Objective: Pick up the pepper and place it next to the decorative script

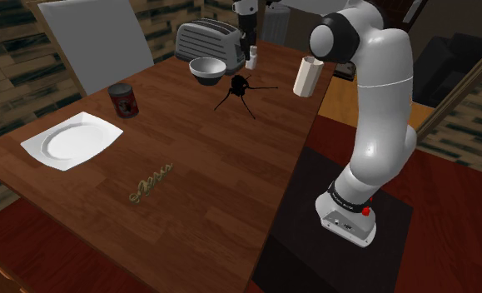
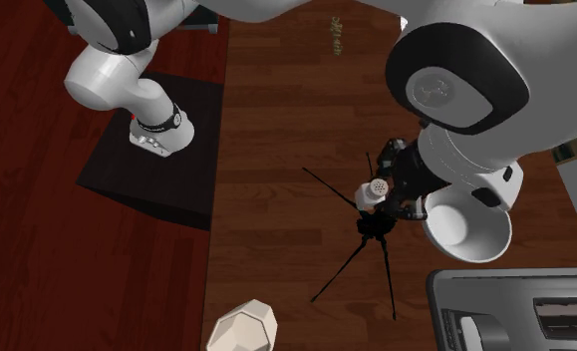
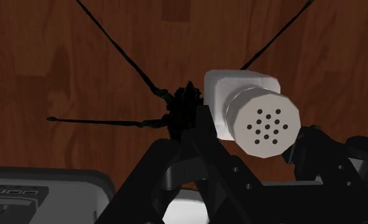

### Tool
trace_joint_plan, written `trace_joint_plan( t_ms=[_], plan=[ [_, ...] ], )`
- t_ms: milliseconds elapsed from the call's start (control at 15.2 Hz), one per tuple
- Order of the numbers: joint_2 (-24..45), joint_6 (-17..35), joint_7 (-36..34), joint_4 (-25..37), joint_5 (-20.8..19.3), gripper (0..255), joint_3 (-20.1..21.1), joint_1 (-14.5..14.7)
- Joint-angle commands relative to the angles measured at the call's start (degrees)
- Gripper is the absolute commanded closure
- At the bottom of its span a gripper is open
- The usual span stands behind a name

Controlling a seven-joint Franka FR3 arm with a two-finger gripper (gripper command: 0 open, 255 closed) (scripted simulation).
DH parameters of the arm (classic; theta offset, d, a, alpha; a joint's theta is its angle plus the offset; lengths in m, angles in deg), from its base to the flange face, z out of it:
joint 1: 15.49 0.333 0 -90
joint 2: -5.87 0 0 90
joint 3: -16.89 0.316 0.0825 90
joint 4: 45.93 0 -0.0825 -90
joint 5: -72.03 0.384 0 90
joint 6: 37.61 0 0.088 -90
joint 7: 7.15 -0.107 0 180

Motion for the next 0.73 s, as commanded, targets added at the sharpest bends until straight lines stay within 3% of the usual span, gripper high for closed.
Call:
trace_joint_plan(
  t_ms=[0,660],
  plan=[
    [-4.35,1.84,-2.11,-6.32,-0.52,255,0.33,2.1],
    [-18.08,6.9,-13.95,-25.86,-1.64,255,3.93,10.73]
  ],
)
